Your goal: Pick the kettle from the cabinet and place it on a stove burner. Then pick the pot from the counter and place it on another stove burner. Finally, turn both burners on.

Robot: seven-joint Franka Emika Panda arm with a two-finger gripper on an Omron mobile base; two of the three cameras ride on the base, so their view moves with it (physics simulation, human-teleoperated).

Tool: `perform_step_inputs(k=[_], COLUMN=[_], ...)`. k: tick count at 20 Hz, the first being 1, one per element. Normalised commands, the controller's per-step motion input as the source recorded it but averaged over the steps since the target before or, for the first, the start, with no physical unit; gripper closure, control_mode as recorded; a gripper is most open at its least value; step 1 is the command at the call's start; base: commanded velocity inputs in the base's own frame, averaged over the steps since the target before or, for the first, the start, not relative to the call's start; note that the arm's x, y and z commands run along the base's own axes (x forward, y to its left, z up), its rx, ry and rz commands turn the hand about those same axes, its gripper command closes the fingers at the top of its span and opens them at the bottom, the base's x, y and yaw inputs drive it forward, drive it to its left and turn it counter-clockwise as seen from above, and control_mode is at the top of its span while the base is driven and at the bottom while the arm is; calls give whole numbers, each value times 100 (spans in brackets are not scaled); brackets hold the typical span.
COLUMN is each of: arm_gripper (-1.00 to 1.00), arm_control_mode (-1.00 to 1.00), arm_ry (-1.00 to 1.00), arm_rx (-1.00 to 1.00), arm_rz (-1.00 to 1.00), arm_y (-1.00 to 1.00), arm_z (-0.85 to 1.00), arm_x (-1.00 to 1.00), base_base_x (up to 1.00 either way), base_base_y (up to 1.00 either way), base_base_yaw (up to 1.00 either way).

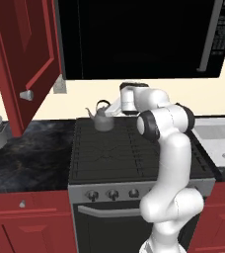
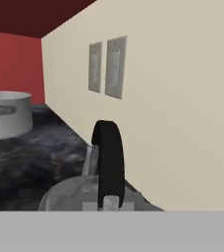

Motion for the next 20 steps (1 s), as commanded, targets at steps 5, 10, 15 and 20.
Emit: perform_step_inputs(k=[5,10,15,20], arm_gripper=[100,-100,-100,-100], arm_control_mode=[-100,-100,-100,-100], arm_ry=[0,-2,-5,-5], arm_rx=[0,0,4,4], arm_rz=[1,2,0,1], arm_y=[0,0,-3,-12], arm_z=[-12,-8,-2,-2], arm_x=[0,-18,-18,-11], base_base_x=[0,0,0,0], base_base_y=[0,0,0,0], base_base_yaw=[0,0,0,0])
